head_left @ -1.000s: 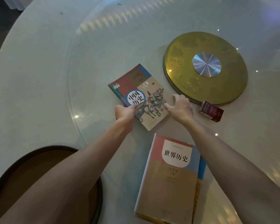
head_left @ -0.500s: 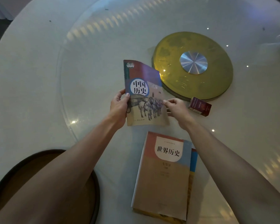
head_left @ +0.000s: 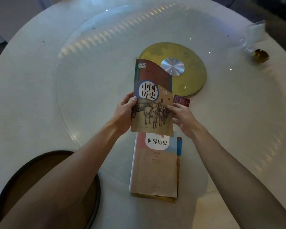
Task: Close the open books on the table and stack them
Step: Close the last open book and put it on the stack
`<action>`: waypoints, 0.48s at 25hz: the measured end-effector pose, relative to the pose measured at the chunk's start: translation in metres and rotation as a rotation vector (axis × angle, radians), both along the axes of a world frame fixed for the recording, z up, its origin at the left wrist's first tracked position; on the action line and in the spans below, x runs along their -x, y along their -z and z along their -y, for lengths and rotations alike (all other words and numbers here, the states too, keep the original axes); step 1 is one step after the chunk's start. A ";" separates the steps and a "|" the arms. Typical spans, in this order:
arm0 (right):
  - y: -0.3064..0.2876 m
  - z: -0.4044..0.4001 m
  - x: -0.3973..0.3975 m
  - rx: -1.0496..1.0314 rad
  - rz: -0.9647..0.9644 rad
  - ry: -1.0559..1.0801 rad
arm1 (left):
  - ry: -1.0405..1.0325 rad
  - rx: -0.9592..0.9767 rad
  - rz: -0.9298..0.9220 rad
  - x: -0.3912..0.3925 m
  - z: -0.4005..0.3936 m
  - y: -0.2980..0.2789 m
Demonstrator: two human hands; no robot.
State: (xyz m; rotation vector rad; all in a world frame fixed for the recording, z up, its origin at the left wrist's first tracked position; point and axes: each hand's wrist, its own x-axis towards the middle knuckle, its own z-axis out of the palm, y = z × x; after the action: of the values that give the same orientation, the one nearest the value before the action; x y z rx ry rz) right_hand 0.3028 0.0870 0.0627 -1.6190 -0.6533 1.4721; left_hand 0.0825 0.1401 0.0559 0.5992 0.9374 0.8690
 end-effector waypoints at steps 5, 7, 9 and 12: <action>-0.008 0.061 -0.003 0.098 -0.185 -0.065 | 0.117 0.083 0.067 -0.004 0.042 -0.004; -0.002 0.087 -0.002 0.110 -0.202 -0.023 | 0.151 0.097 0.063 -0.002 0.063 0.003; 0.012 0.105 0.000 0.126 -0.132 0.076 | 0.152 0.109 -0.027 0.003 0.081 0.015; 0.032 0.134 0.005 0.195 0.066 0.111 | 0.152 0.142 -0.257 0.010 0.114 0.038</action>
State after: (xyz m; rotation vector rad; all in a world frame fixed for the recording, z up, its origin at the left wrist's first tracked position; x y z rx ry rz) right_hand 0.2974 -0.0473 0.0306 -1.8293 -0.4597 1.4418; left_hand 0.0722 0.0266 0.0175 0.6597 1.1594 0.5920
